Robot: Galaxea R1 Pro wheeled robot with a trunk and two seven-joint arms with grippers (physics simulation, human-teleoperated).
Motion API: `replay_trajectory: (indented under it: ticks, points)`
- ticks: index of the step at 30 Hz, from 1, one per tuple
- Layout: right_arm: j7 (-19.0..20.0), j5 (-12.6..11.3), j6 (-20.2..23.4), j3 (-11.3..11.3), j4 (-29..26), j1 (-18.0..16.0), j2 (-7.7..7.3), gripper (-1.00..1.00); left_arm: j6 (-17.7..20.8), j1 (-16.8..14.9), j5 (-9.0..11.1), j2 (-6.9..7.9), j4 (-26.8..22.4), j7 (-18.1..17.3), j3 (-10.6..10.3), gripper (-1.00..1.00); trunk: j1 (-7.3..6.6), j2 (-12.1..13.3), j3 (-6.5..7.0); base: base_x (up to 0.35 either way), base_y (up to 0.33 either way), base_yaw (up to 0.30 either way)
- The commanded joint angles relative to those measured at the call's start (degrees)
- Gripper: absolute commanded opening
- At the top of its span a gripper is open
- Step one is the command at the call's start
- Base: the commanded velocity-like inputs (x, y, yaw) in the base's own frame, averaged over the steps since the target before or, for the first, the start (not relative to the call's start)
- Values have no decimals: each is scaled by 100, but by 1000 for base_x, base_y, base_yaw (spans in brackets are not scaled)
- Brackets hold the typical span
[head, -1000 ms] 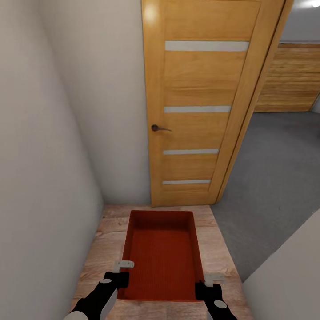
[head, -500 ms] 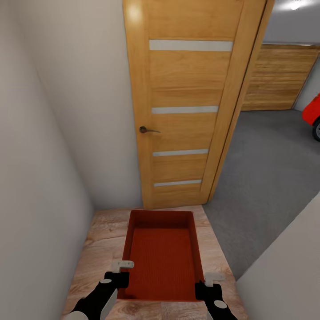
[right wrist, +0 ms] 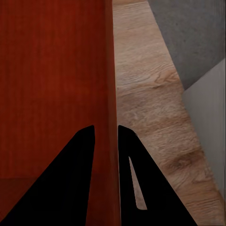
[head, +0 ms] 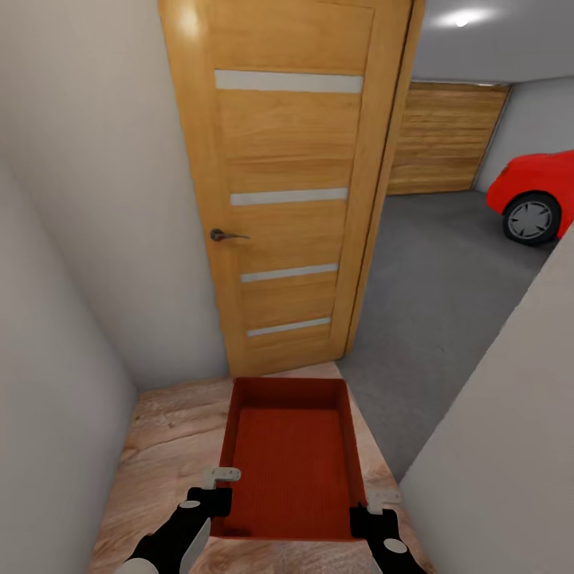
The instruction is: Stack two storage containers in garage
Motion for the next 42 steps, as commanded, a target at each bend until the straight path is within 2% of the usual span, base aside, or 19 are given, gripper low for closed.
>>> replay_trajectory:
  ticks: [1, 13, 42]
  points:
    - [-97, 16, 83, -60, 23, -3, 10, -100, 35, -2, -3, -58, -33, -183, -58, -100, 1, -7, -8, 0, 0, -279]
    - [-97, 16, 83, -59, 23, -3, 10, -100, 39, -2, -3, -57, -33, -184, -58, -100, 1, -7, -8, 6, 5, -233]
    - [-97, 16, 83, -58, 23, -3, 10, -100, 64, -2, -4, -53, -33, -261, -58, -100, 1, -7, -8, 230, 187, -8]
